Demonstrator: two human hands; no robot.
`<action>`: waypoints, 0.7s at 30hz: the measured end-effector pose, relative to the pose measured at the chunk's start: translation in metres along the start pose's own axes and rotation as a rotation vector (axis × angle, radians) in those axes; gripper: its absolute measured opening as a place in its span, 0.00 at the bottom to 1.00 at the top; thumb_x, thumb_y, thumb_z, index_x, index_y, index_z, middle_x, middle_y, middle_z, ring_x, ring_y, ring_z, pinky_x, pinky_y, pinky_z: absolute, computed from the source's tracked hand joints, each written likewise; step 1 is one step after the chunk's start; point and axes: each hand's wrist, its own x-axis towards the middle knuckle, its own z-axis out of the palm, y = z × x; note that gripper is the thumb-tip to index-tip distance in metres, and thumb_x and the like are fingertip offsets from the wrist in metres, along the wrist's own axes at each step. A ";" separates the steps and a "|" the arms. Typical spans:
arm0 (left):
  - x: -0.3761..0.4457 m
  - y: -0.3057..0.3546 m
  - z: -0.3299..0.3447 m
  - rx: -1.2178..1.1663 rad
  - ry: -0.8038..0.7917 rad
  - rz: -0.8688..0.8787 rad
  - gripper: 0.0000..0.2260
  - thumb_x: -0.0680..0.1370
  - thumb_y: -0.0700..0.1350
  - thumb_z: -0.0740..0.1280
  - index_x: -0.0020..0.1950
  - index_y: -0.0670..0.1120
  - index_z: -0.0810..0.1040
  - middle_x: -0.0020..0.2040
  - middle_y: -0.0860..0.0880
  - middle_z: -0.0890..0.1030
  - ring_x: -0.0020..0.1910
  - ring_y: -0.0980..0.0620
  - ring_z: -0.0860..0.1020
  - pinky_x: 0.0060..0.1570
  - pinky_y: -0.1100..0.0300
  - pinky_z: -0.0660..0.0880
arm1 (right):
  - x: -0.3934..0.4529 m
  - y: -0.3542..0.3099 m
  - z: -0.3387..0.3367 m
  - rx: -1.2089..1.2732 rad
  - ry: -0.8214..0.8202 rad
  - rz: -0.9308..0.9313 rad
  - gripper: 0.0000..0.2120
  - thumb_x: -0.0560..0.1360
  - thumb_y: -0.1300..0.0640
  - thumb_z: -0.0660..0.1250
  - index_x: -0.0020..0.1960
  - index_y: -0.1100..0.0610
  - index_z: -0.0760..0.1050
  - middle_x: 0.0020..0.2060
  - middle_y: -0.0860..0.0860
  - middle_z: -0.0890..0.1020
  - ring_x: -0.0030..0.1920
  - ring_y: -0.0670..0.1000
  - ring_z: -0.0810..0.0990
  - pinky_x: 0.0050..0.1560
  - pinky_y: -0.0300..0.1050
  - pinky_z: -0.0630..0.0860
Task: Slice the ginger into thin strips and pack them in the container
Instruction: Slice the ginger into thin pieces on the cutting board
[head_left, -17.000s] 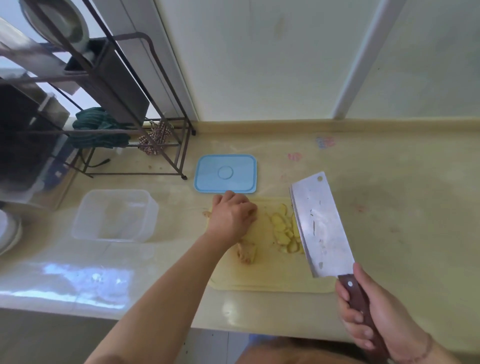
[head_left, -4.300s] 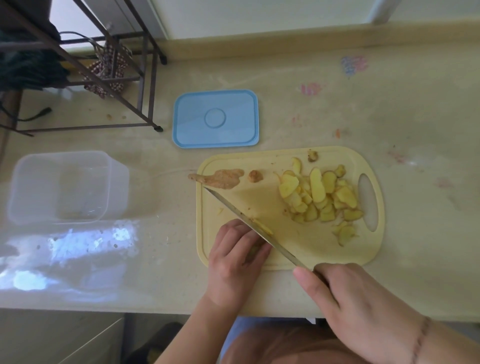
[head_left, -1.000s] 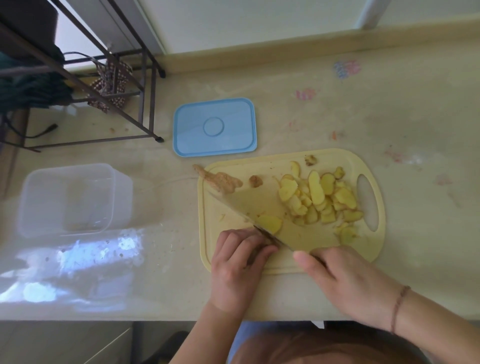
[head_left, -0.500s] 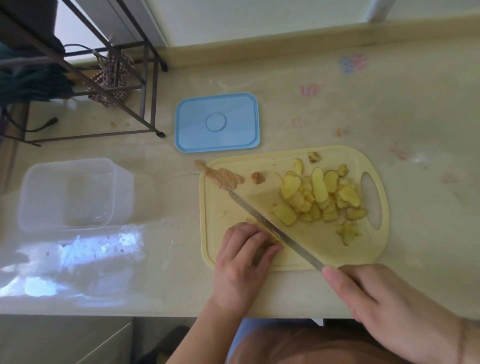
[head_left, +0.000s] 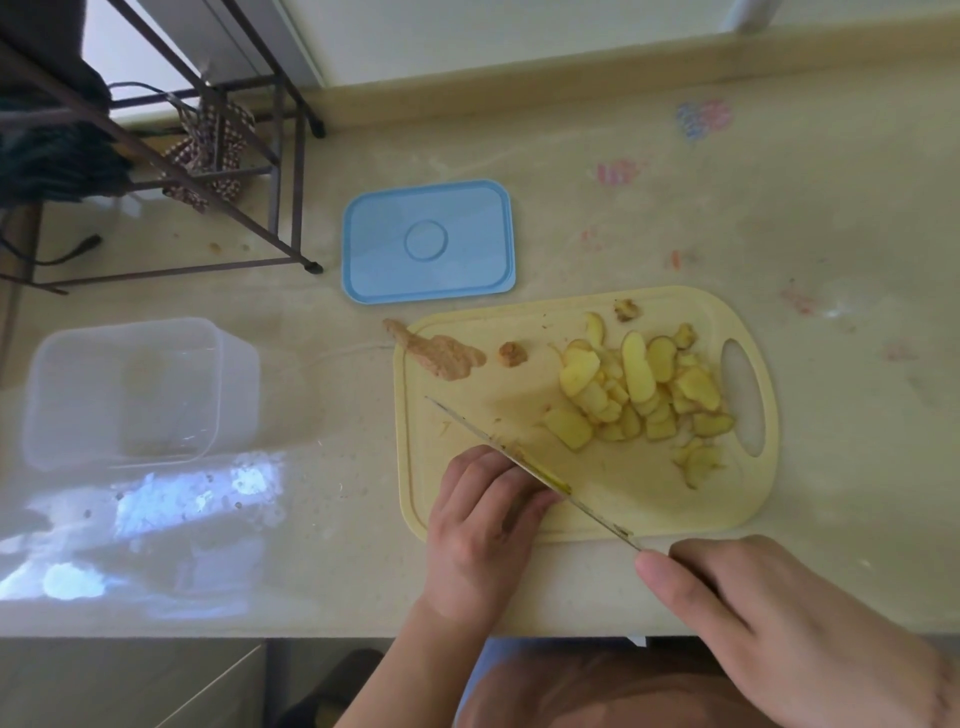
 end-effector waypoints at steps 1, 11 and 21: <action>0.000 0.000 0.000 0.000 -0.004 0.001 0.12 0.81 0.47 0.69 0.46 0.38 0.85 0.49 0.49 0.81 0.48 0.47 0.79 0.53 0.59 0.75 | 0.000 -0.001 0.000 -0.007 0.005 0.000 0.36 0.68 0.24 0.41 0.30 0.57 0.64 0.33 0.45 0.75 0.31 0.45 0.72 0.34 0.34 0.66; 0.000 0.000 0.000 -0.002 0.019 0.014 0.12 0.81 0.46 0.69 0.45 0.39 0.85 0.48 0.48 0.83 0.49 0.48 0.80 0.51 0.56 0.78 | 0.010 -0.005 0.009 0.045 -0.024 -0.026 0.35 0.70 0.25 0.40 0.30 0.55 0.64 0.26 0.49 0.70 0.31 0.47 0.71 0.35 0.39 0.67; 0.000 -0.003 0.000 -0.020 0.017 -0.013 0.13 0.81 0.47 0.69 0.45 0.39 0.85 0.48 0.50 0.81 0.48 0.50 0.79 0.52 0.60 0.76 | 0.014 -0.001 0.016 0.031 -0.018 -0.032 0.34 0.72 0.26 0.39 0.29 0.53 0.64 0.24 0.50 0.70 0.30 0.47 0.71 0.33 0.40 0.67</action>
